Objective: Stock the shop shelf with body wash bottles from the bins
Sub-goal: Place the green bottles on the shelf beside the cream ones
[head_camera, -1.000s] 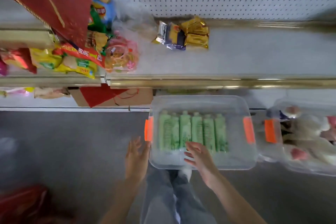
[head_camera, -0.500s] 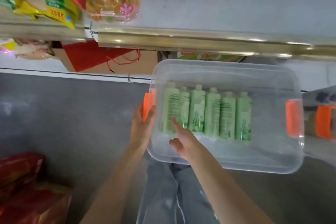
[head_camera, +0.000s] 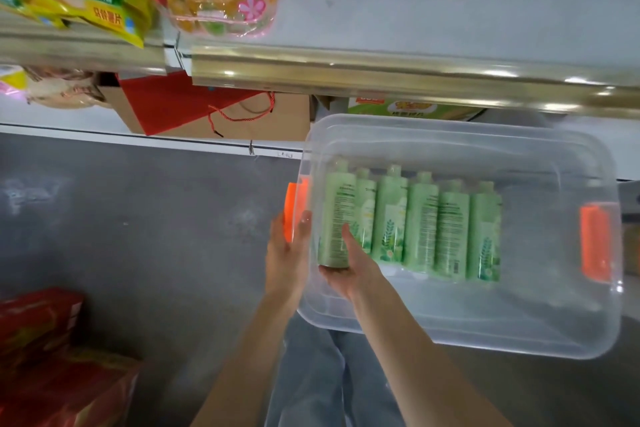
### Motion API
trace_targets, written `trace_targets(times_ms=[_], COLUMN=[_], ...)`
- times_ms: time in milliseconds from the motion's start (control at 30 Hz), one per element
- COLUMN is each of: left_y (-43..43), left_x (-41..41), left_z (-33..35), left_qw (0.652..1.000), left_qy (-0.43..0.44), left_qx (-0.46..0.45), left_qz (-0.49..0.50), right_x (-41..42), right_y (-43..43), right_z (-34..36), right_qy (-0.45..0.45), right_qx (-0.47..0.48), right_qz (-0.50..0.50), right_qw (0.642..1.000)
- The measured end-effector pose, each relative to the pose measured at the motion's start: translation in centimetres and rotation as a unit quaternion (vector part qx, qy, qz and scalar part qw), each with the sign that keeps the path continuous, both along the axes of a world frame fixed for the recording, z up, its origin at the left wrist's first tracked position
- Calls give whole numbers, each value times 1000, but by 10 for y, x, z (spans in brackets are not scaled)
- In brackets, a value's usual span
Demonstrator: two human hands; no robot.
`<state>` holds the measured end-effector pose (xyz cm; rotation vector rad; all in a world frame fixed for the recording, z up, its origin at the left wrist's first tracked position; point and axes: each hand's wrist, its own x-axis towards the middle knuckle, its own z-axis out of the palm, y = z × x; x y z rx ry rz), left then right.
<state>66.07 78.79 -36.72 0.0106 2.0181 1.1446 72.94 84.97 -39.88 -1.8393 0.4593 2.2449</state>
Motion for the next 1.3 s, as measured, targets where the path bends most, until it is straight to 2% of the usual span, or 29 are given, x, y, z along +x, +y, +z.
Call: trace_targets(times_ms=[200,433,567,667,767,933,1033,1100,1200,1267,1300], left_y=[-1,-1,0,0,0,-12,-13,-10,1,16,23], left_x=[1,0,0,0,0,1,3,5,9,14,16], left_z=[0,2,1,3,7,34,65,86,122,156,173], left_qw=[1000,1000,1000,1000,1000,997,995,994,995,988,974], left_qy=[2,-6,-1,11,25,69,86,81,18,-104,-180], left_qx=[11,0,-1,-11,2,37,30,57,76,93,120], left_qz=[-3,-5,-4,-2,11,-6,-27,-34,-68,-64,-65], right_x=[0,-7,-3,1,5,16,29,38,52,63,69], right_y=[-1,-5,-6,-6,-5,-1,2,2,5,6,8], right_z=[1,11,14,16,26,65,108,140,191,226,243], right_qy=[-7,-24,-103,-111,-143,-166,-138,-101,-54,-11,21], right_qx=[-20,9,30,45,54,43,33,32,37,56,70], right_qz=[-23,-15,-14,-32,-9,33,9,-18,-55,-75,-80], right_qw=[1000,1000,994,992,988,985,990,994,996,996,994])
